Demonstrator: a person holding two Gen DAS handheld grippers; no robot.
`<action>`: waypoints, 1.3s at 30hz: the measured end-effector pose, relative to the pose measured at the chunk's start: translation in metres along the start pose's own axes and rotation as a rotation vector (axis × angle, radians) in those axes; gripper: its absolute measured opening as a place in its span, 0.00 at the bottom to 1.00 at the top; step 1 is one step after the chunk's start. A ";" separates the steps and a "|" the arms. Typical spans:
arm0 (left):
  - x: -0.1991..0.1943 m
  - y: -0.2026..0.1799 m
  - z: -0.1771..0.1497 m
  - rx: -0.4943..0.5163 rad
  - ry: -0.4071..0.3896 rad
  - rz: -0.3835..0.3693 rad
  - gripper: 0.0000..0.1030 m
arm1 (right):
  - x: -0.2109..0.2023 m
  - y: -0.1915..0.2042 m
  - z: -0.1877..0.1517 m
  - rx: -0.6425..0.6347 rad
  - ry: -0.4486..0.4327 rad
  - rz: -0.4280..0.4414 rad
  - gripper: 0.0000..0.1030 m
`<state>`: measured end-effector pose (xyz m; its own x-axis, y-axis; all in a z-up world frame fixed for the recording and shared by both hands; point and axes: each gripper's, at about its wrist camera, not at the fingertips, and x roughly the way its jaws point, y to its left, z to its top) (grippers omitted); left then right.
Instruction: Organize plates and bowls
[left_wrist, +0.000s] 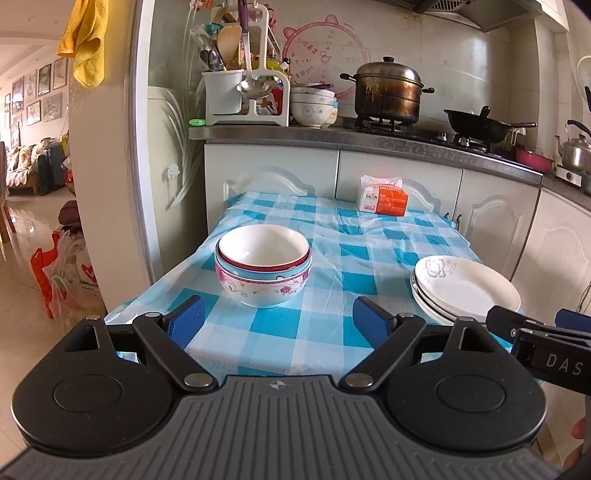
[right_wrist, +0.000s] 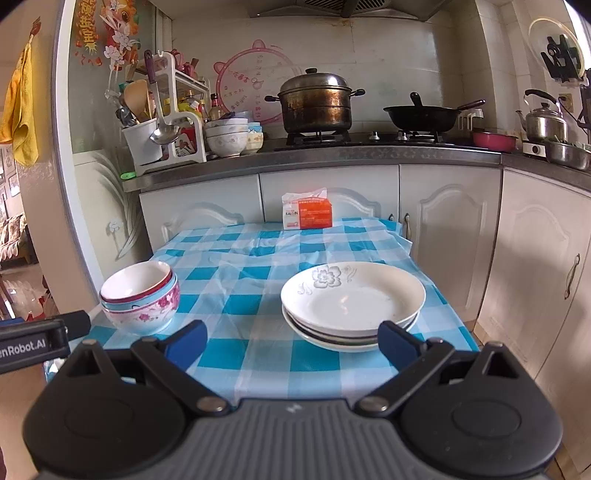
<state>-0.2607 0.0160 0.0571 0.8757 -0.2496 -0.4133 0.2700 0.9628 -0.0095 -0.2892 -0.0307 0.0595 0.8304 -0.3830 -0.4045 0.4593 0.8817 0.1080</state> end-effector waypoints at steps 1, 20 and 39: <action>0.000 0.000 -0.001 0.002 0.000 0.000 1.00 | 0.000 -0.001 0.000 0.002 0.000 0.001 0.95; 0.004 0.005 -0.003 0.027 0.027 -0.022 1.00 | 0.005 -0.010 -0.006 0.027 0.014 0.002 0.96; 0.009 0.010 -0.004 0.031 0.050 -0.046 1.00 | 0.007 -0.011 -0.009 0.026 0.026 0.013 0.96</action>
<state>-0.2511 0.0239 0.0499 0.8412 -0.2873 -0.4580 0.3226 0.9465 -0.0012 -0.2915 -0.0407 0.0469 0.8281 -0.3640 -0.4263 0.4567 0.8791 0.1365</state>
